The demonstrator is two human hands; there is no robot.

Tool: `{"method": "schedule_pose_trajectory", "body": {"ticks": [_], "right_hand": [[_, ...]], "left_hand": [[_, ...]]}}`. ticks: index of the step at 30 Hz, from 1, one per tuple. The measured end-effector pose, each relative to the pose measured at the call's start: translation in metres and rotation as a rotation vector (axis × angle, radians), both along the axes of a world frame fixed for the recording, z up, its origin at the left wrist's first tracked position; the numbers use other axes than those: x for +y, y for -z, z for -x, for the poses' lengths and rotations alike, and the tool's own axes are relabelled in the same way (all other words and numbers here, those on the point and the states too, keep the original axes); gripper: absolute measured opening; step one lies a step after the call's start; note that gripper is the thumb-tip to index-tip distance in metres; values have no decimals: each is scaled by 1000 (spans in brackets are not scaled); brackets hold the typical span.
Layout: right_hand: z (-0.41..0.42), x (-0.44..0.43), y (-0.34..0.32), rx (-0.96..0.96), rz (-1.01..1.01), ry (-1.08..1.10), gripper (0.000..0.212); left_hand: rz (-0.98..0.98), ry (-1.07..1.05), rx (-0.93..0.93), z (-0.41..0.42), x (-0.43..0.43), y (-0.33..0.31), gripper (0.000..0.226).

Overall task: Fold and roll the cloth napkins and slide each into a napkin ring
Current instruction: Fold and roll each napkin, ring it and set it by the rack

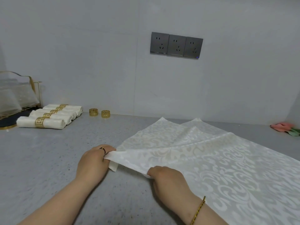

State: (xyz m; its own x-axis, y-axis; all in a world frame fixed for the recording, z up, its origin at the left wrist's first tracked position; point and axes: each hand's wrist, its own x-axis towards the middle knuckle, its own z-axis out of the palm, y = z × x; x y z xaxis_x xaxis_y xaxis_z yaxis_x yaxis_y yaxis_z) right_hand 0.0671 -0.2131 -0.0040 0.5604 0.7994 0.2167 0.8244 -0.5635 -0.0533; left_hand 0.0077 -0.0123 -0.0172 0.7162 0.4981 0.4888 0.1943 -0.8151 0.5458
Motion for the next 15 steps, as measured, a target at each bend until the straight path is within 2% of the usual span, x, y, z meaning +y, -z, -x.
{"method": "schedule_pose_trajectory", "body": {"ticks": [2, 5, 6, 8, 9, 10, 12, 14, 15], "right_hand": [[0, -14, -2, 11, -17, 7, 31], [5, -34, -8, 24, -38, 14, 51], [10, -39, -11, 40, -34, 18, 52], [16, -47, -20, 99, -20, 9, 33], [18, -49, -26, 150, -8, -9, 28], [21, -51, -31, 222, 9, -30, 35], [23, -56, -42, 368, 57, -55, 44], [23, -64, -51, 478, 86, -76, 36], [24, -69, -55, 545, 90, -80, 30]], "left_hand": [[-56, 25, -22, 13, 6, -7, 35], [-222, 48, 22, 36, 15, -19, 39], [-254, 34, 10, 47, 16, -24, 36], [-181, 25, -3, 65, 19, -35, 35], [-101, 50, -5, 73, 21, -40, 44], [-5, 93, -16, 85, 23, -46, 54], [129, 187, 47, 102, 31, -52, 61], [183, 257, 160, 116, 35, -59, 50], [213, 308, 251, 124, 38, -62, 32]]}}
